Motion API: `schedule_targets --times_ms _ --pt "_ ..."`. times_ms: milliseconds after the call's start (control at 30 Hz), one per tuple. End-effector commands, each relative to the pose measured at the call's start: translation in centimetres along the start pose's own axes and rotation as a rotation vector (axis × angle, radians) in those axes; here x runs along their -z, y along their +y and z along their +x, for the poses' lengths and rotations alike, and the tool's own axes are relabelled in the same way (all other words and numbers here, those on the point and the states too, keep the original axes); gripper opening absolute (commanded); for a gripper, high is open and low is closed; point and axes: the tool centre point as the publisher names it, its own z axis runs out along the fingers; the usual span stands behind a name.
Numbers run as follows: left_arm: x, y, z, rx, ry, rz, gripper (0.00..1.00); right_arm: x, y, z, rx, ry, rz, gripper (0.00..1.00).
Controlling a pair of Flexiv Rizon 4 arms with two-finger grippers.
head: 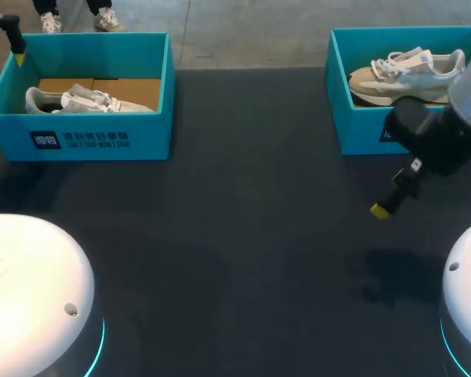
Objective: Take the shoe out of the shoebox, open the shoe tongue, remove and reinsert the insole, then place the shoe into the shoebox
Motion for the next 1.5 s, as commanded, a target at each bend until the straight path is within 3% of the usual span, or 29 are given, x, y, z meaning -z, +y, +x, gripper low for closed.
schedule_targets --times_ms 33,333,667,1233,1367,1500 --pt "0.0 -0.1 0.0 0.0 0.001 -0.002 1.0 1.2 0.9 -1.7 -0.047 -0.018 0.158 1.0" --pt "0.0 -0.1 0.0 0.0 0.001 -0.002 1.0 3.7 0.6 -6.9 -0.153 -0.04 0.224 1.0" --pt "0.0 -0.1 0.0 0.0 0.001 -0.002 1.0 6.8 0.9 -13.2 -0.307 -0.088 0.229 1.0" --pt "0.0 -0.1 0.0 0.0 0.001 -0.002 1.0 6.8 0.9 -13.2 -0.307 -0.088 0.229 1.0" --pt "0.0 -0.1 0.0 0.0 0.001 -0.002 1.0 8.4 1.5 -17.7 -0.514 -0.17 0.178 1.0" --pt "0.0 -0.1 0.0 0.0 0.001 -0.002 1.0 10.6 2.2 -21.4 -0.619 -0.232 0.155 1.0"
